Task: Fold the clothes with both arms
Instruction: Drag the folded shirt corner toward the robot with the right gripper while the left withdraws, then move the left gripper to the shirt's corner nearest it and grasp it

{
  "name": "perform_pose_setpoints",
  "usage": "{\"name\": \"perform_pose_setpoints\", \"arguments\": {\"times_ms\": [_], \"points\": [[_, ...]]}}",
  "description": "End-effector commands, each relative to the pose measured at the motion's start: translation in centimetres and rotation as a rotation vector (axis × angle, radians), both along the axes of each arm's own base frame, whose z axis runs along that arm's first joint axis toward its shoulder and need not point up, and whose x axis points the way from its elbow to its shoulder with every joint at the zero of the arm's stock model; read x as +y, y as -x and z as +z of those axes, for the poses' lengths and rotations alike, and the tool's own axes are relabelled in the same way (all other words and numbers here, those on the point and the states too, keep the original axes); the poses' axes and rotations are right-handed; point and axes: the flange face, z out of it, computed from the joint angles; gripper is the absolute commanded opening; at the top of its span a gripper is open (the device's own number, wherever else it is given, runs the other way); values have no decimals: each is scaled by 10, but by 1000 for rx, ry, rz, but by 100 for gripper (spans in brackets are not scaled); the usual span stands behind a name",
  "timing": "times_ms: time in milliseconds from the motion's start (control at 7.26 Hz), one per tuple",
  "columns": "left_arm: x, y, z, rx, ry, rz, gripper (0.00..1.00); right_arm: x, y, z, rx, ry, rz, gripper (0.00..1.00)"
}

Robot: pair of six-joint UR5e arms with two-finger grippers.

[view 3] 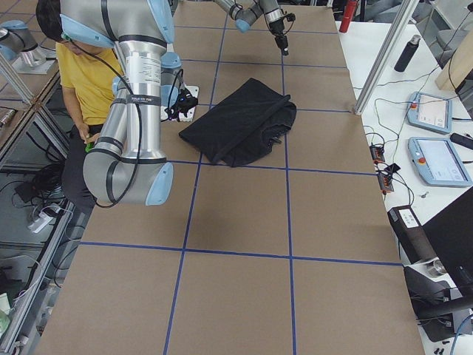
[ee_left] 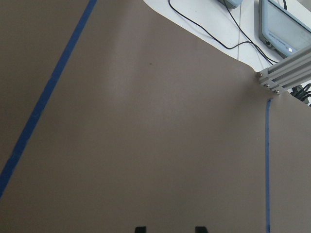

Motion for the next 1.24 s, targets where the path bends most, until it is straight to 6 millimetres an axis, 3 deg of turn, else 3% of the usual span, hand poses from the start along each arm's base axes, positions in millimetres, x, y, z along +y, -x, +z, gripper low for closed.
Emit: {"name": "perform_pose_setpoints", "arguments": {"times_ms": [0,275,826,964,1101], "points": [[70,-61,-2,34,57,64,58,-53,-13,-21,-50,-20,129,100],[129,-122,7,-80,69,61,58,-58,-9,-22,-45,-78,142,100],[148,-131,25,-135,78,79,58,-62,-3,-27,-53,-96,160,100],[148,-131,24,-133,78,80,55,-62,-3,-25,-50,-97,161,100],[148,-131,23,-131,78,80,45,-62,-3,-25,-50,-97,161,100]]}}
